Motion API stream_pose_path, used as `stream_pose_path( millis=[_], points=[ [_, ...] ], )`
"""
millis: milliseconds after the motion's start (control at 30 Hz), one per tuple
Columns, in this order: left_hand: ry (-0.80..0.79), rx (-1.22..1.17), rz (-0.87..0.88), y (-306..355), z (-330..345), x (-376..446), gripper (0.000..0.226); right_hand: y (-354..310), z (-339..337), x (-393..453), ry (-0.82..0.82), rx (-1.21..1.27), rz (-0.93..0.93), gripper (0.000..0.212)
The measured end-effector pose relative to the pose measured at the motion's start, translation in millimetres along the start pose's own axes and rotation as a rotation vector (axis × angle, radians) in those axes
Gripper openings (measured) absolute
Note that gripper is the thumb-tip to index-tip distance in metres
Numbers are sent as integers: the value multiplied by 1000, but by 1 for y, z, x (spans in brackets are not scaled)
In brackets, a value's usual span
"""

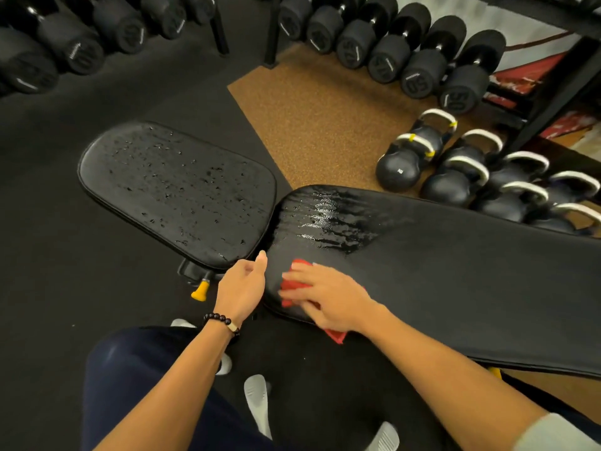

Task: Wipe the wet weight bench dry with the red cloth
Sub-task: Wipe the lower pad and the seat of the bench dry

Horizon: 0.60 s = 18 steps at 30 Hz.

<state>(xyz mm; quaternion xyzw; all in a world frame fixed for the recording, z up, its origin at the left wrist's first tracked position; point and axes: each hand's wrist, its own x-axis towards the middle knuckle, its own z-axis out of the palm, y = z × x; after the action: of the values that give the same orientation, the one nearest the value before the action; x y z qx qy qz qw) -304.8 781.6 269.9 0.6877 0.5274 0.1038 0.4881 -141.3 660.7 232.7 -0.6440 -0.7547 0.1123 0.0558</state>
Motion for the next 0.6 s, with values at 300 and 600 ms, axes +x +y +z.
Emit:
stream_pose_path(
  millis=[300, 600],
  points=[
    [36, 15, 48, 10, 8, 9, 41, -54, 18, 24, -91, -50, 13, 41],
    [52, 44, 93, 16, 24, 12, 45, 2, -7, -14, 125, -127, 291, 34]
  ],
)
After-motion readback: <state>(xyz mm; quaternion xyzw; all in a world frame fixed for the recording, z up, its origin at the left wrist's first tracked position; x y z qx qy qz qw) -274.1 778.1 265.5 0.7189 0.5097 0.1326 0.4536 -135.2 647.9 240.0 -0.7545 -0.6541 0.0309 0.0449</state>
